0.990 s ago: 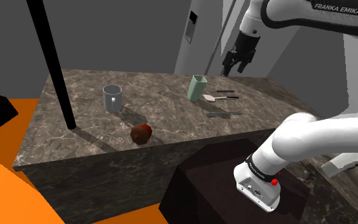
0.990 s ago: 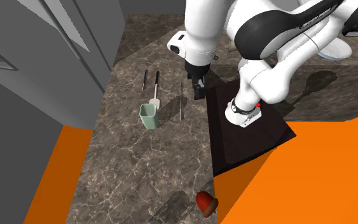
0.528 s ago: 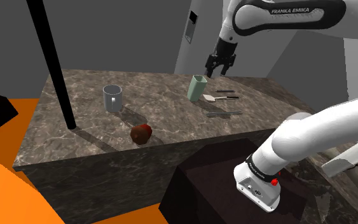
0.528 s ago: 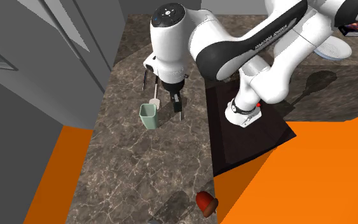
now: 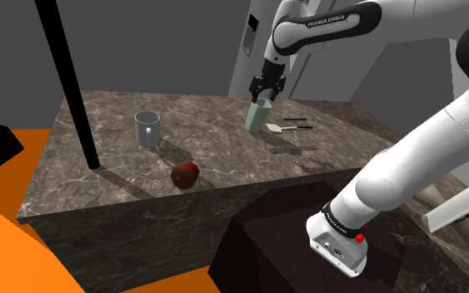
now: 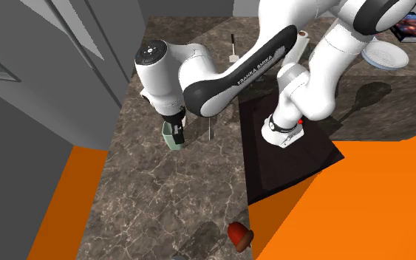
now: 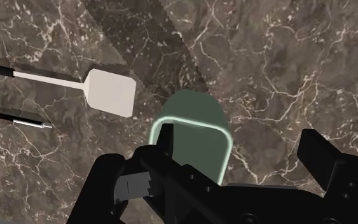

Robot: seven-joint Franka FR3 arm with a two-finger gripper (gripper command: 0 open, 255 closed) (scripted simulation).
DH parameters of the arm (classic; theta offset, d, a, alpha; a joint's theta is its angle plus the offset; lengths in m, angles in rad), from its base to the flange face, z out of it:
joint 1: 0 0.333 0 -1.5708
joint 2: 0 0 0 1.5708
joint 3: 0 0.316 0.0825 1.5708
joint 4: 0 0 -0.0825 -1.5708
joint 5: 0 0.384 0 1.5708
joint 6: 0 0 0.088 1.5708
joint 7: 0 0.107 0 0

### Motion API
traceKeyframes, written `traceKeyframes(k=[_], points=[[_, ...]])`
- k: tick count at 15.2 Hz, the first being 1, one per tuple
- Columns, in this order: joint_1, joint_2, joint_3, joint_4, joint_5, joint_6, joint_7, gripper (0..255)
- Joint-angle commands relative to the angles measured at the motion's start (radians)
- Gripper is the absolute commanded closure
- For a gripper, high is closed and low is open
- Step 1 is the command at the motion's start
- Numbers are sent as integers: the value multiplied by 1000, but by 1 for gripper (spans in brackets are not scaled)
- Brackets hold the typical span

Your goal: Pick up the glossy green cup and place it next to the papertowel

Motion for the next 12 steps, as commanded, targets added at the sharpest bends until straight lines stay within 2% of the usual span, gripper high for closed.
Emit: traceKeyframes(k=[1, 9, 12], points=[[-3, 85, -7, 54, 14, 27, -7, 0], [-4, 138, -9, 0, 19, 133, -10, 0], [-4, 138, -9, 0, 19, 133, -10, 0]])
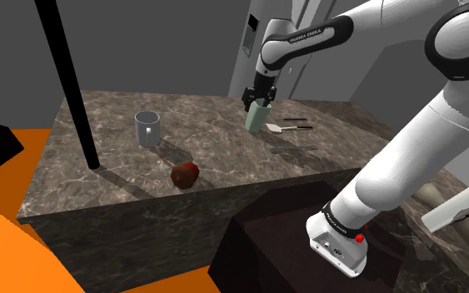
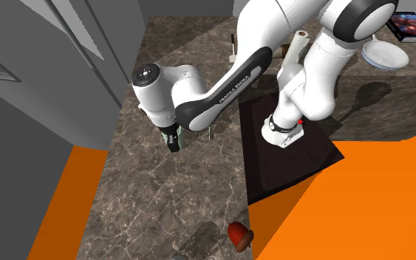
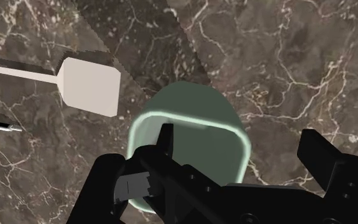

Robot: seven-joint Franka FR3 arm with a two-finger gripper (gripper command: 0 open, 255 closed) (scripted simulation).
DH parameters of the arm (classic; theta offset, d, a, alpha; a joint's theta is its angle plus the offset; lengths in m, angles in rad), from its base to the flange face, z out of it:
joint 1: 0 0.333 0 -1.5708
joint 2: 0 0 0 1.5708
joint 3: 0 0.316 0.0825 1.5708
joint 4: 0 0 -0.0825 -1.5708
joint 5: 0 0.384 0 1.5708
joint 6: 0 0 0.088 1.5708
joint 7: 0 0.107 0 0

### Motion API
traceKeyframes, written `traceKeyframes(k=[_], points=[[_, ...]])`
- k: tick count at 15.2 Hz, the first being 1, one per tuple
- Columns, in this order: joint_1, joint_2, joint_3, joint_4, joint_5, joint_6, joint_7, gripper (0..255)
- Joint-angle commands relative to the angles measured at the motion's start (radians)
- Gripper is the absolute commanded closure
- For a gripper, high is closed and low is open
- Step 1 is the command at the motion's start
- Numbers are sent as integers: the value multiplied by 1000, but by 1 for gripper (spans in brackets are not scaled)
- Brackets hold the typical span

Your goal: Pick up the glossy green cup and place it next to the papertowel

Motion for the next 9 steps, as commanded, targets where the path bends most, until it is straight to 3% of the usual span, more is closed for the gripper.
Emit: traceKeyframes(k=[1, 5, 6, 9], points=[[0, 1, 0, -1, 0, 2, 0, 0], [0, 0, 0, -1, 0, 2, 0, 0], [0, 0, 0, -1, 0, 2, 0, 255], [0, 0, 0, -1, 0, 2, 0, 255]])
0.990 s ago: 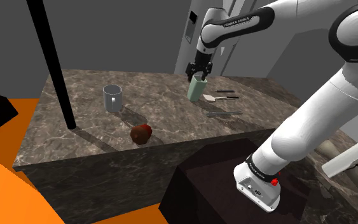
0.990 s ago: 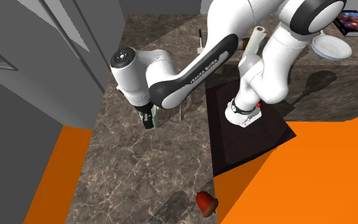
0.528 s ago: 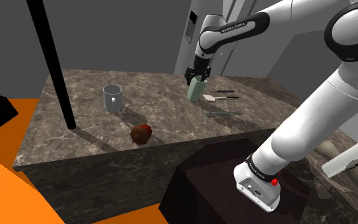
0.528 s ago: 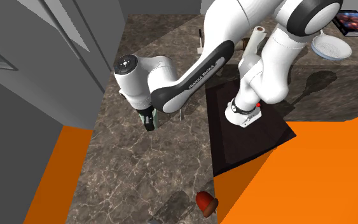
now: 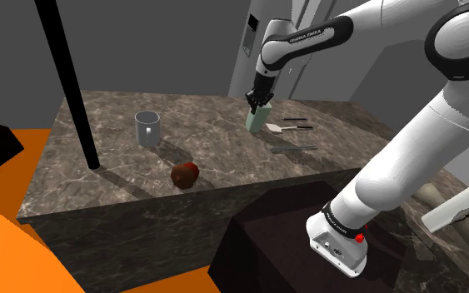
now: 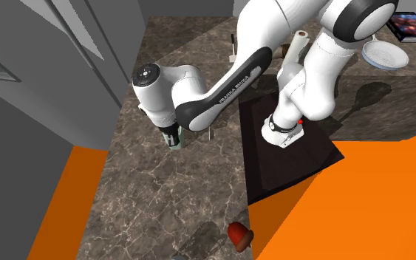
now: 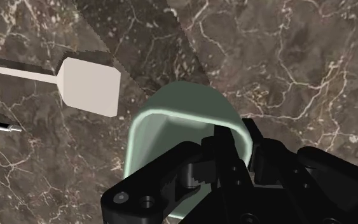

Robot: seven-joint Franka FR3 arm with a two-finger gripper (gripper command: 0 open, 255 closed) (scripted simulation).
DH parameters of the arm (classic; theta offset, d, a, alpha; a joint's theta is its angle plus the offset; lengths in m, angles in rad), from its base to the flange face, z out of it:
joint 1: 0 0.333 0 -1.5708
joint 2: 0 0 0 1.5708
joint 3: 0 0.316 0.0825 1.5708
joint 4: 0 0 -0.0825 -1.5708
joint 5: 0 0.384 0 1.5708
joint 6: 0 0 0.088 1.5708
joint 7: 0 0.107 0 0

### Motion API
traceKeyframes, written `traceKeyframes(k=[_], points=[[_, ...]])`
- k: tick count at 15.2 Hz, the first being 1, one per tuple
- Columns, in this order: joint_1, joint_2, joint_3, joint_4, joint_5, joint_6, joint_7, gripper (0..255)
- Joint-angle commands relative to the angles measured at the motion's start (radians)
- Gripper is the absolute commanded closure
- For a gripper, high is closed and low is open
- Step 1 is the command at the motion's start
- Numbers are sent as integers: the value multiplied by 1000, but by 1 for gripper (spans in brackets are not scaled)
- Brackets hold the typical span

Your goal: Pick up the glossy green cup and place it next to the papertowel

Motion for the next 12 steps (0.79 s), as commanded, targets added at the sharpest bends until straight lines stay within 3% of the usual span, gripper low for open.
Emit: traceKeyframes(k=[1, 6, 12], points=[[0, 0, 0, 0, 0, 0, 0, 255], [0, 0, 0, 0, 0, 0, 0, 255], [0, -38, 1, 42, -3, -80, 2, 255]])
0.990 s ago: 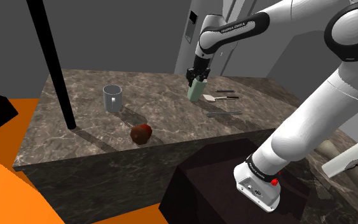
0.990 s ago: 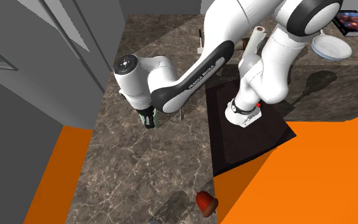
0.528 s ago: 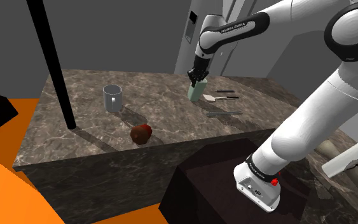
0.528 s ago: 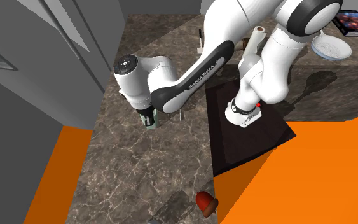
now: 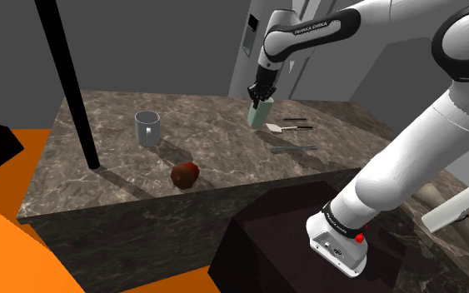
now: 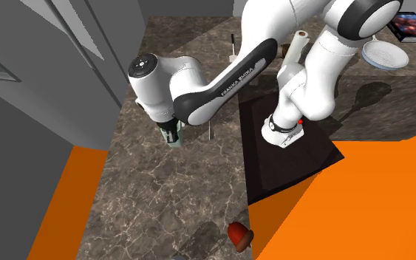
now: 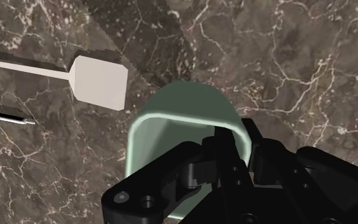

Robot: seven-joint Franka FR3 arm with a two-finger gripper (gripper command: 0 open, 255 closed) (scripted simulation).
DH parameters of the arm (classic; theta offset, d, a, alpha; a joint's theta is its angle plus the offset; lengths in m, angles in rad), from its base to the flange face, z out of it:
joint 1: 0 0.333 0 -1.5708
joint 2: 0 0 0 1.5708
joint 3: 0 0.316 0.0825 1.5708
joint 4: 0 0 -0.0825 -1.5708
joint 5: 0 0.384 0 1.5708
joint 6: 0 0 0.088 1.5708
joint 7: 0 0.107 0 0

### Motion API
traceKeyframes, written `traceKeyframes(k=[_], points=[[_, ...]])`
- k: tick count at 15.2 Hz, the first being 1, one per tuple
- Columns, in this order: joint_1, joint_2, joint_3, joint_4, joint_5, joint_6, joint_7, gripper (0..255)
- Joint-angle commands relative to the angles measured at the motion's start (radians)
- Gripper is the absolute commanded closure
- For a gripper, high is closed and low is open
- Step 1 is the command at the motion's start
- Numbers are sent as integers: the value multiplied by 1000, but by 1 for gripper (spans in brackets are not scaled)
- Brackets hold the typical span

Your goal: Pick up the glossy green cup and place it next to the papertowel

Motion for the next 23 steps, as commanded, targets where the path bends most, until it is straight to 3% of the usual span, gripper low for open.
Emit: traceKeyframes(k=[1, 23], points=[[1, -12, 1, 16, -1, -28, 2, 255], [2, -79, 4, 242, -4, -321, 4, 255]])
